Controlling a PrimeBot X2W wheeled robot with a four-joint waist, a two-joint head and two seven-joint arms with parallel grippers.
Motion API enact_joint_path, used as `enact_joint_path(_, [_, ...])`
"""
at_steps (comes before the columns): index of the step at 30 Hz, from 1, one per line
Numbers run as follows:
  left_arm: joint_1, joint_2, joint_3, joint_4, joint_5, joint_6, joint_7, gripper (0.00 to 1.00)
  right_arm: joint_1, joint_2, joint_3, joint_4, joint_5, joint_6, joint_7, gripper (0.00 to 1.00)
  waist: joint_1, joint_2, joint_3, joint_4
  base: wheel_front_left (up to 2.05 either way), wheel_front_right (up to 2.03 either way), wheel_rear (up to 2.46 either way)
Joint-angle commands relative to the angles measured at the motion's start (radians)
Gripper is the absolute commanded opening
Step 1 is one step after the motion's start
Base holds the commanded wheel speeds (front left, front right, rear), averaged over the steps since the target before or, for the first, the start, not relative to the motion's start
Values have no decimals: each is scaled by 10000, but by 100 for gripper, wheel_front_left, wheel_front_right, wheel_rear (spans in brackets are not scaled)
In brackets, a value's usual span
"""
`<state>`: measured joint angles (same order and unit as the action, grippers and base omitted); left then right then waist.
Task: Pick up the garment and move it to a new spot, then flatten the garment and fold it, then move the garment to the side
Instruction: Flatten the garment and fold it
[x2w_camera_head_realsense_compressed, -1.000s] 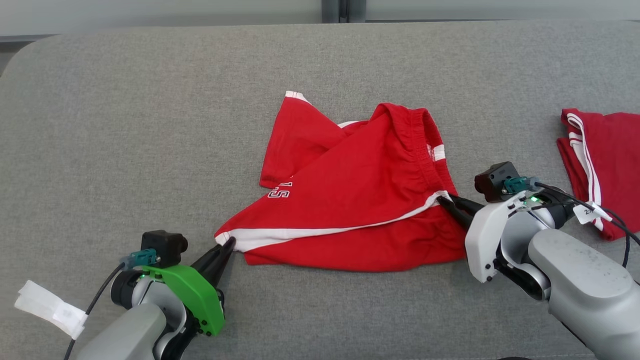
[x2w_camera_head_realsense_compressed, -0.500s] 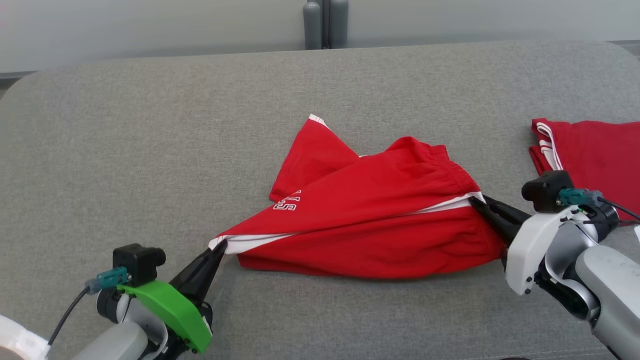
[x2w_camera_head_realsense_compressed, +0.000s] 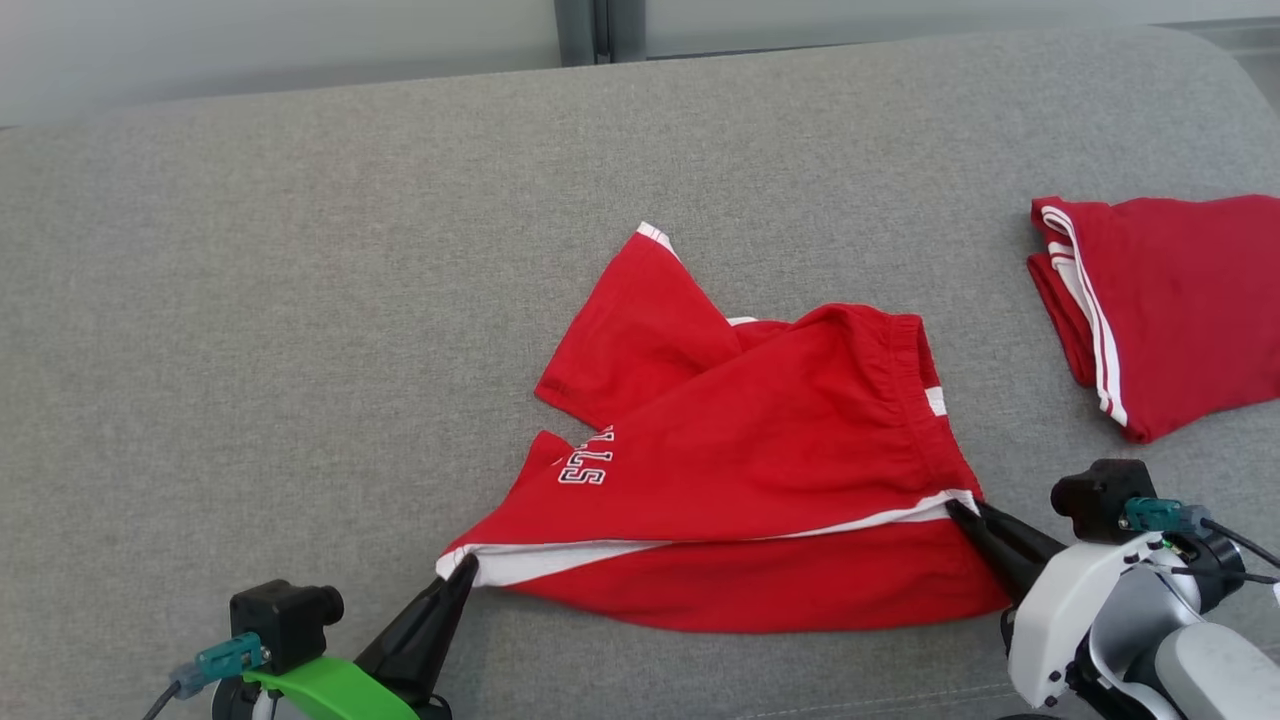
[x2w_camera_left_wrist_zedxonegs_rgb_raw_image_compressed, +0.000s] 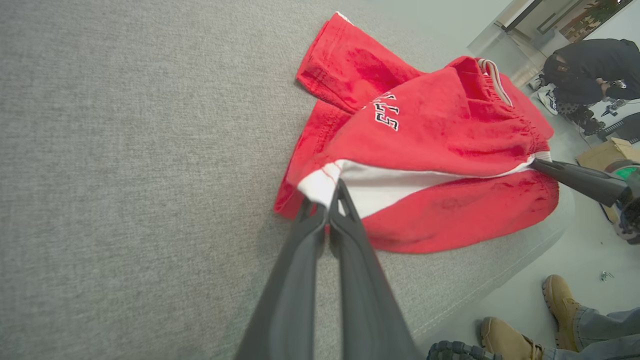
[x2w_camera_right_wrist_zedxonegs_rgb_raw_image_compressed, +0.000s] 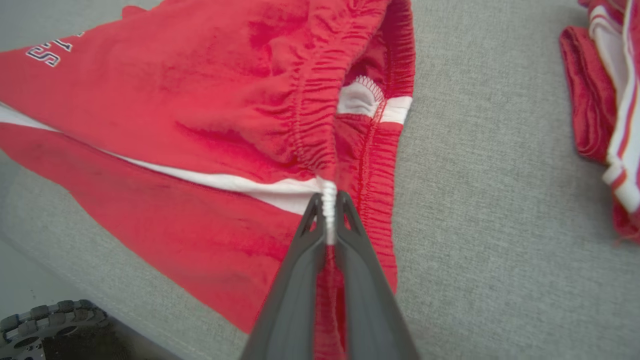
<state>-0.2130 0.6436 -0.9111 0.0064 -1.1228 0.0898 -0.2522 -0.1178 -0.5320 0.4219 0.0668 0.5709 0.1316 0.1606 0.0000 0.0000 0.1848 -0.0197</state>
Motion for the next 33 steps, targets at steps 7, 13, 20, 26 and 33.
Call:
enact_joint_path(7, [-76,-145,91,456,-55,-105,-48,0,-109,632,36,155,-709,-18,221,0,0,0,394,-395,0,0,0])
enact_joint_path(13, [-185,-201,94,802,-107,-206,-25,0,-210,813,290,345,-888,-18,104,22,0,0,417,-500,0,0,0])
enact_joint_path(20, [-192,-254,64,1018,-112,-258,-30,0,-225,954,365,518,-978,-18,-84,65,0,0,415,-532,0,0,0])
enact_joint_path(26, [-51,-279,72,1092,-137,-234,-46,0,-77,1063,319,638,-1103,-18,-317,100,0,0,385,-544,0,0,0])
enact_joint_path(33, [-5,-309,108,1118,-134,-226,-62,0,56,1204,279,571,-1230,-18,-468,100,0,0,399,-549,0,0,0])
